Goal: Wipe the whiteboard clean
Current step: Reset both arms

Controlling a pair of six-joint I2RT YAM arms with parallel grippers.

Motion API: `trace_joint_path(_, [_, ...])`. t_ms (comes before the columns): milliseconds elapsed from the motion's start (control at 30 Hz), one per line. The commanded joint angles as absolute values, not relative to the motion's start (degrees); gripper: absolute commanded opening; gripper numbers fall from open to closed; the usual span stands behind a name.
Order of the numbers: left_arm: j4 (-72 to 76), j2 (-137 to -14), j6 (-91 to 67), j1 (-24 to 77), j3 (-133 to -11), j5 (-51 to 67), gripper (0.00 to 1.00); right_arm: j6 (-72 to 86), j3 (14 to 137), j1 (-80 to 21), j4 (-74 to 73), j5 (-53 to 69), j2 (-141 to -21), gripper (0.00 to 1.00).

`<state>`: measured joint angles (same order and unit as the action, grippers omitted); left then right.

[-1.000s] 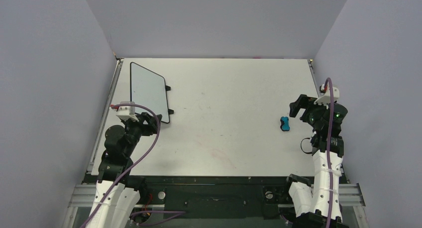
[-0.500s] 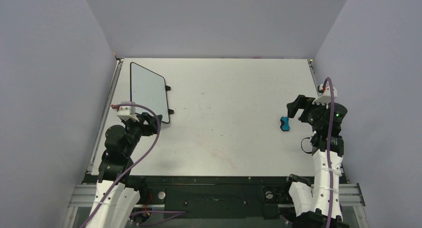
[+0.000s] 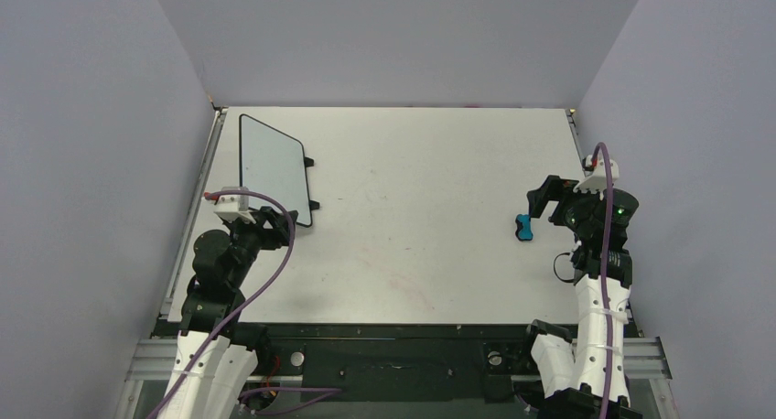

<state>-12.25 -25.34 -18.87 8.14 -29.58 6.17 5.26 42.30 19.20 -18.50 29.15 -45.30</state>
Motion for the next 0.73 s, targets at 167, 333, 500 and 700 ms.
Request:
trace_joint_path(167, [-11.58,-24.88,-18.63,7.81,-29.93,5.19,0.67,5.07,44.12,19.64,-17.23,27.56,-44.34,0.87])
trace_joint_path(333, [-11.35,-24.74,-18.42,7.71,-29.74,5.33,0.67,5.14,43.82,19.69,-16.88,26.58,-44.13,0.87])
trace_joint_path(500, [-11.32,-24.46,-18.27,7.6,-29.71,5.17,0.67,5.24,44.08,19.68,-16.94,26.52,-43.82,0.87])
trace_joint_path(700, [-11.34,-24.29,-18.19,7.56,-29.7,5.1,0.67,3.07,44.0,19.65,-17.75,27.12,-43.6,0.87])
